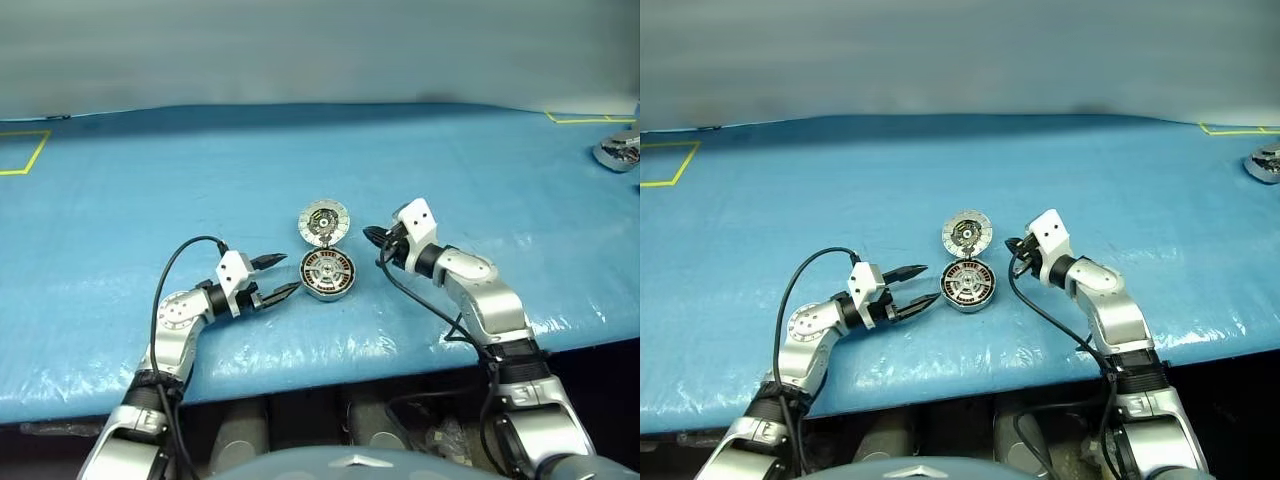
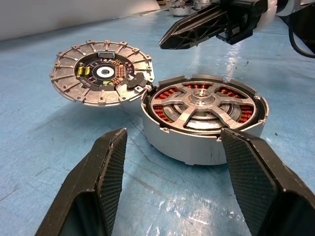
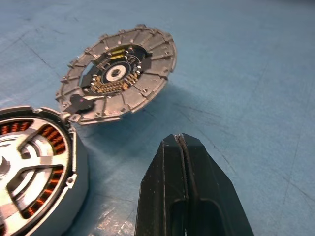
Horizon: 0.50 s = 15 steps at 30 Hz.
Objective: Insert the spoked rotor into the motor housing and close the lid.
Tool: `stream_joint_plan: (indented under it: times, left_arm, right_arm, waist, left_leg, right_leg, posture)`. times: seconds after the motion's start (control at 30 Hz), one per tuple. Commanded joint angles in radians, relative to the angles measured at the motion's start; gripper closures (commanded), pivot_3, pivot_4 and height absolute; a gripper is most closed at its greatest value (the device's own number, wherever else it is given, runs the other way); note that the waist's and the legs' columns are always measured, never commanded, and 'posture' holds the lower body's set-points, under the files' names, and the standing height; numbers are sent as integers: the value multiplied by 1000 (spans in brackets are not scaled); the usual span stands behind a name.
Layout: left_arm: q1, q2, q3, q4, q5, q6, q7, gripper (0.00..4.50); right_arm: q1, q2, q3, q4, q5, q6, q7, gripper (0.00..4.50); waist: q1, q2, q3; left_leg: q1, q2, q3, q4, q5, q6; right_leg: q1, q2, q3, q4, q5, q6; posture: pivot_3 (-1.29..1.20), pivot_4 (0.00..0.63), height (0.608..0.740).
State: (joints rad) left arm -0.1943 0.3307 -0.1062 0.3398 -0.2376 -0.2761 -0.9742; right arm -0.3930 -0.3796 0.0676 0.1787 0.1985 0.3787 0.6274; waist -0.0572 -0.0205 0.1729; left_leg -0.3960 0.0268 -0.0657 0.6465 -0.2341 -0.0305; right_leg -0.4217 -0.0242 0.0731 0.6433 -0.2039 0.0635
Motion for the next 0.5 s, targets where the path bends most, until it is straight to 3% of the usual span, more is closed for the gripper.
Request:
stream_joint_plan:
  times: [0.03,0.13,0.5]
  left_arm:
    - [13,-5,10,-51,-2,-28,20,1285]
    - [21,-6,14,-57,0,-32,36,1285]
    - [67,0,25,-105,6,-37,92,1285]
  right_arm:
    - [-76,17,-22,152,-4,-67,17,3896]
    - [-186,51,-41,386,-33,-193,-30,2967]
    - [-479,164,-168,870,72,-259,194,2967]
  waist:
    - [0,0,0]
    - [-5,1,0]
    - [-11,2,1]
  left_leg:
    - [0,0,0,0,0,0]
    - [0,0,0,0,0,0]
    - [0,0,0,-1,0,0]
  right_leg:
    - [0,0,0,0,0,0]
    - [0,0,0,0,1,1]
    - [0,0,1,0,7,1]
  posture:
    - [0,150,740]
    - [0,150,740]
    - [0,150,740]
